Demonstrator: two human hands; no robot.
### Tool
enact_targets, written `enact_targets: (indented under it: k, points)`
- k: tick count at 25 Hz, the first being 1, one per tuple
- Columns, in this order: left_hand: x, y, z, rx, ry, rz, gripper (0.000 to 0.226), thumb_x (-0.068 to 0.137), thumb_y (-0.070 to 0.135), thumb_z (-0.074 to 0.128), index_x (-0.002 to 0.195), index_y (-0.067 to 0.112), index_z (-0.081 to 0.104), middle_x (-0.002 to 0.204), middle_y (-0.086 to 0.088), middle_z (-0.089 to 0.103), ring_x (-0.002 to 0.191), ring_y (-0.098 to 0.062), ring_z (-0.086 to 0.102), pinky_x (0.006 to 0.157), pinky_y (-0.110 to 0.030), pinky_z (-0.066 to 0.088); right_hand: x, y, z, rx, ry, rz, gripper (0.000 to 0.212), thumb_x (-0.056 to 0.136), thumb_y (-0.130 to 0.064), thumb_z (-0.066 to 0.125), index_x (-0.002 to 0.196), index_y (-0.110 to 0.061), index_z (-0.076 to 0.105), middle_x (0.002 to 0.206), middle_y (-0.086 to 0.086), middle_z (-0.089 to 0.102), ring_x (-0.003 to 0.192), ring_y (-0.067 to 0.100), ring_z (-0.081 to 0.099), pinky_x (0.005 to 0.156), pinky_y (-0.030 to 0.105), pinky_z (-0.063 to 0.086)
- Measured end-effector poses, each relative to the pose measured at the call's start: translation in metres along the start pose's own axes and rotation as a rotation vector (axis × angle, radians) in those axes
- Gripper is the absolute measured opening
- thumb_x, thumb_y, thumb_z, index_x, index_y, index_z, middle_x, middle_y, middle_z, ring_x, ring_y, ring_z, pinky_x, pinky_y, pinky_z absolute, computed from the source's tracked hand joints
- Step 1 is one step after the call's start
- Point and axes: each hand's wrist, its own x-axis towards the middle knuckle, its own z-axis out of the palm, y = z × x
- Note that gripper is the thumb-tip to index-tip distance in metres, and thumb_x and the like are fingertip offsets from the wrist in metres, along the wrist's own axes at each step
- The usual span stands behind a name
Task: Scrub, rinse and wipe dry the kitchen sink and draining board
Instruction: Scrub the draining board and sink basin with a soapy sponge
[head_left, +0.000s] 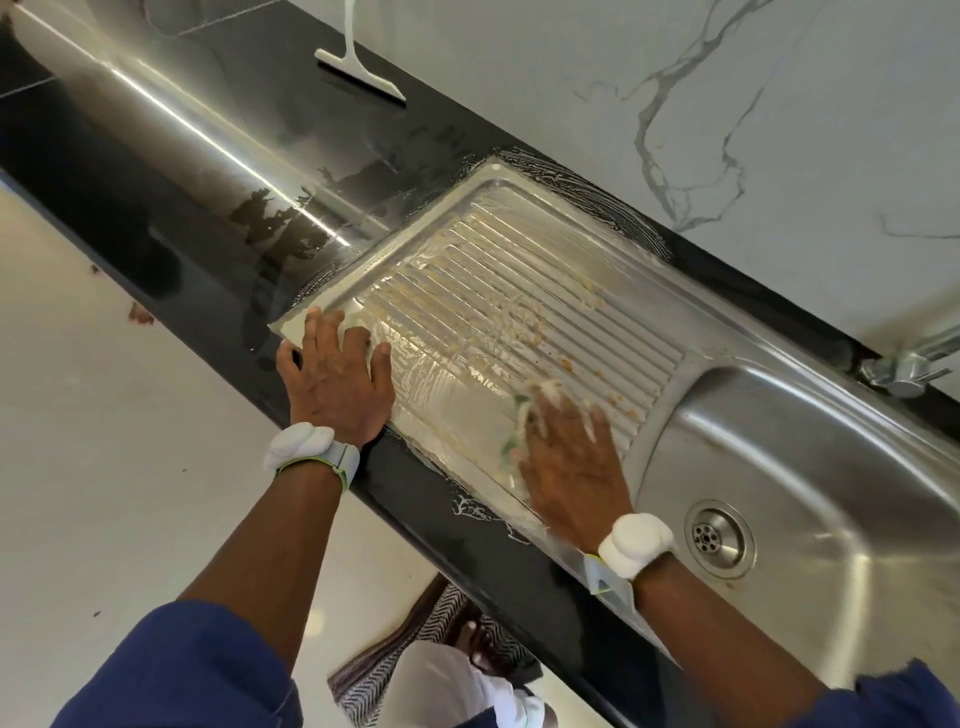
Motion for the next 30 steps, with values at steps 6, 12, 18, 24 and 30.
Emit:
enact_targets:
  k: [6, 12, 18, 24, 30]
  points:
    - [0.002, 0.0, 0.003, -0.017, -0.005, 0.012, 0.047, 0.102, 0.05, 0.032, 0.118, 0.018, 0.063, 0.151, -0.01, 0.048, 0.153, -0.032, 0.027, 0.115, -0.062, 0.022, 0.112, 0.057, 0.001, 0.114, -0.196, 0.521, 0.067, 0.101, -0.04, 0.02, 0.155, 0.0, 0.024, 0.163, 0.023, 0.019, 0.15, 0.039, 0.021, 0.12, 0.059, 0.014]
    - [0.002, -0.001, 0.002, -0.013, -0.009, 0.008, 0.048, 0.101, 0.052, 0.031, 0.119, 0.021, 0.062, 0.151, -0.009, 0.048, 0.152, -0.031, 0.029, 0.115, -0.063, 0.022, 0.097, 0.017, 0.017, 0.057, -0.199, -0.002, 0.067, 0.104, -0.046, 0.014, 0.16, -0.012, -0.003, 0.167, 0.012, -0.009, 0.154, 0.031, -0.001, 0.12, 0.063, 0.004]
    - [0.003, 0.0, -0.001, -0.026, -0.01, 0.0, 0.045, 0.101, 0.052, 0.036, 0.118, 0.02, 0.063, 0.15, -0.008, 0.049, 0.152, -0.031, 0.031, 0.115, -0.063, 0.023, 0.123, 0.064, 0.009, 0.237, -0.188, 0.238, 0.085, 0.093, -0.065, -0.006, 0.161, -0.016, 0.006, 0.168, 0.011, 0.002, 0.154, 0.03, 0.006, 0.12, 0.063, -0.002]
    - [0.004, 0.0, -0.001, -0.033, -0.013, -0.013, 0.047, 0.099, 0.054, 0.036, 0.117, 0.021, 0.064, 0.15, -0.009, 0.051, 0.151, -0.032, 0.032, 0.116, -0.063, 0.021, 0.11, 0.055, -0.005, 0.342, -0.047, 0.121, 0.077, 0.095, -0.064, 0.008, 0.16, -0.024, 0.018, 0.167, 0.004, 0.013, 0.154, 0.027, 0.009, 0.122, 0.052, -0.003]
    - [0.004, 0.001, -0.001, -0.013, -0.023, -0.047, 0.049, 0.099, 0.056, 0.035, 0.119, 0.022, 0.065, 0.151, -0.01, 0.05, 0.151, -0.031, 0.031, 0.118, -0.062, 0.019, 0.101, 0.063, 0.025, 0.367, 0.041, 0.049, 0.057, 0.104, -0.037, 0.02, 0.147, -0.004, 0.04, 0.162, 0.014, 0.024, 0.147, 0.033, 0.032, 0.122, 0.051, 0.012]
